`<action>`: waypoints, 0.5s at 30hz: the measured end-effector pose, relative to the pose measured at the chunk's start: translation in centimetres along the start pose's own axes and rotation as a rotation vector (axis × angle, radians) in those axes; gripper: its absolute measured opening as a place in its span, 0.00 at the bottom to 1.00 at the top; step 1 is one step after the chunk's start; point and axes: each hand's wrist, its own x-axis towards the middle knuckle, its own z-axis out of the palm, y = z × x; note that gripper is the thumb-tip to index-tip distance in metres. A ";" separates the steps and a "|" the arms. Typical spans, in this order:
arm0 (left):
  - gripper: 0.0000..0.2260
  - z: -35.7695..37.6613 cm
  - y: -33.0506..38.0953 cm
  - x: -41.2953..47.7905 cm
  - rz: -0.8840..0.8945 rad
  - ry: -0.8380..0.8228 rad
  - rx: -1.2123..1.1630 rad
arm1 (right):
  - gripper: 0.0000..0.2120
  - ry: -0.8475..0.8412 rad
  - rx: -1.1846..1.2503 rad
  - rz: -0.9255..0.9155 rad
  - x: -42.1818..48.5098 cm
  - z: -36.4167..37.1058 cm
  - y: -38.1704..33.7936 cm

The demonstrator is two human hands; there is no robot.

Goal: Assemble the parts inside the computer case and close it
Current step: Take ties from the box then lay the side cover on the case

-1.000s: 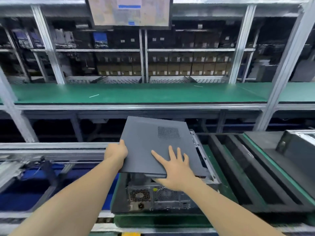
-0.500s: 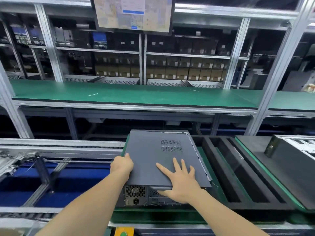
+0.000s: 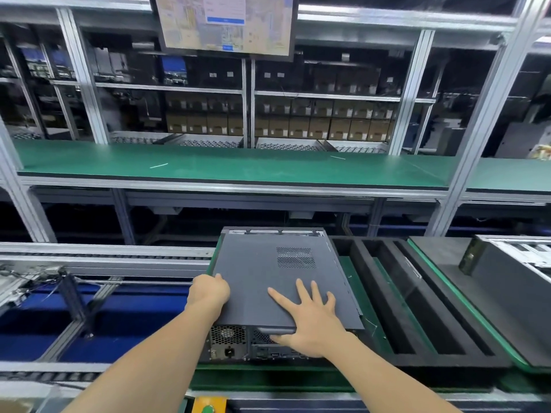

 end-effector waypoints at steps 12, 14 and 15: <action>0.22 -1.2 0.3 -1.1 0.222 0.037 0.418 | 0.44 -0.016 -0.009 0.033 0.7 0.1 0.3; 0.22 -0.6 0.0 -0.6 0.242 -0.021 0.252 | 0.45 -0.019 -0.005 0.028 0.8 0.1 0.4; 0.22 -0.3 -0.2 -0.3 0.264 -0.066 0.171 | 0.45 -0.020 -0.005 0.027 0.8 0.0 0.5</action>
